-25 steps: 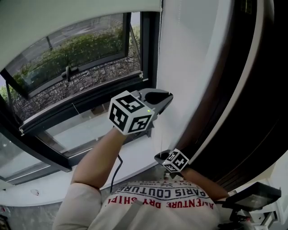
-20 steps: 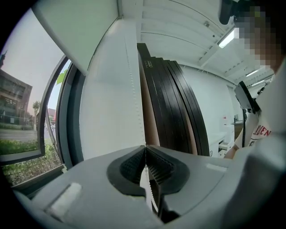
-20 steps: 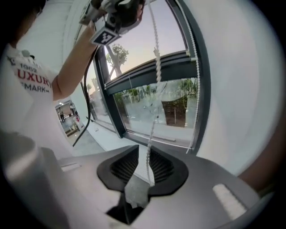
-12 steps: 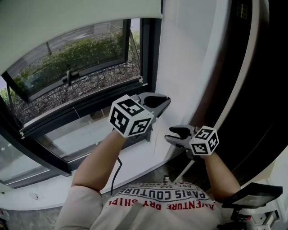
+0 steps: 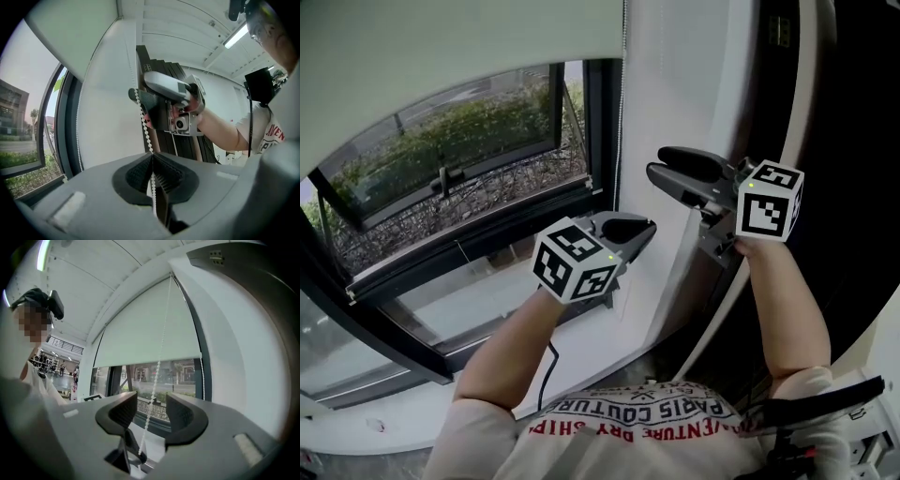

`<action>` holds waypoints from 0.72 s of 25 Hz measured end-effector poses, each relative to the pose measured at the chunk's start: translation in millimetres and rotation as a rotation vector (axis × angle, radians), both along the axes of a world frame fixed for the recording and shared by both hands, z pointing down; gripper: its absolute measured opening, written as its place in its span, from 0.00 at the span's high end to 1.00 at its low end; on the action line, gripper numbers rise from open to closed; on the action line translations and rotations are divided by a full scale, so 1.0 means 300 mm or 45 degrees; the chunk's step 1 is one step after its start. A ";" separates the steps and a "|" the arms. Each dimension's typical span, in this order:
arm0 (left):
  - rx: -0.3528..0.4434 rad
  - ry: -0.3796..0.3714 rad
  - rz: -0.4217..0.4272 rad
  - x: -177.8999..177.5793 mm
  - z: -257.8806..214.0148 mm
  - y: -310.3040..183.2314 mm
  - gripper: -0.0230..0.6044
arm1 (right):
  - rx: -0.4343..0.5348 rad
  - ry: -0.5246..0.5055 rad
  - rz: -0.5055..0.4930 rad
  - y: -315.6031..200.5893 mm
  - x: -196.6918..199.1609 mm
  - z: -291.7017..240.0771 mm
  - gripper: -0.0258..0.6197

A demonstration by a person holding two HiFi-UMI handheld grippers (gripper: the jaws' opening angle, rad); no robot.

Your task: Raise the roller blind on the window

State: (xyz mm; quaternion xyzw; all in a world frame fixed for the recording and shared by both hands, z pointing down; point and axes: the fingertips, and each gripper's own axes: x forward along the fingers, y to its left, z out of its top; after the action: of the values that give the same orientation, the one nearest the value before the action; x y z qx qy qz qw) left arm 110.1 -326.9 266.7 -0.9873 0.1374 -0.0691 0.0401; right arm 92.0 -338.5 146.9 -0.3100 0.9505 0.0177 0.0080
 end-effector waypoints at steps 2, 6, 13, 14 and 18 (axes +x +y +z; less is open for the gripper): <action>0.003 -0.003 0.004 0.005 -0.002 0.008 0.95 | 0.006 0.012 -0.005 -0.009 -0.026 -0.024 0.72; 0.008 -0.006 -0.007 0.004 -0.002 0.006 0.95 | -0.002 0.000 -0.011 -0.016 -0.041 -0.034 0.92; 0.006 -0.012 -0.017 -0.003 0.002 -0.003 0.95 | -0.020 -0.040 0.003 -0.026 -0.032 -0.027 0.94; 0.012 -0.014 -0.022 -0.003 0.003 -0.006 0.95 | -0.015 -0.035 0.006 -0.026 -0.034 -0.027 0.94; 0.024 -0.031 -0.038 -0.005 0.015 -0.016 0.95 | -0.017 -0.031 0.019 -0.031 -0.032 -0.015 0.94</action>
State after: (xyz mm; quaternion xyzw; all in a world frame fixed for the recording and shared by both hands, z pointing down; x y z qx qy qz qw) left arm 108.7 -331.7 271.3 -0.9838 0.1523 -0.0806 0.0500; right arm 82.6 -347.7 142.4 -0.3171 0.9482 0.0078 0.0174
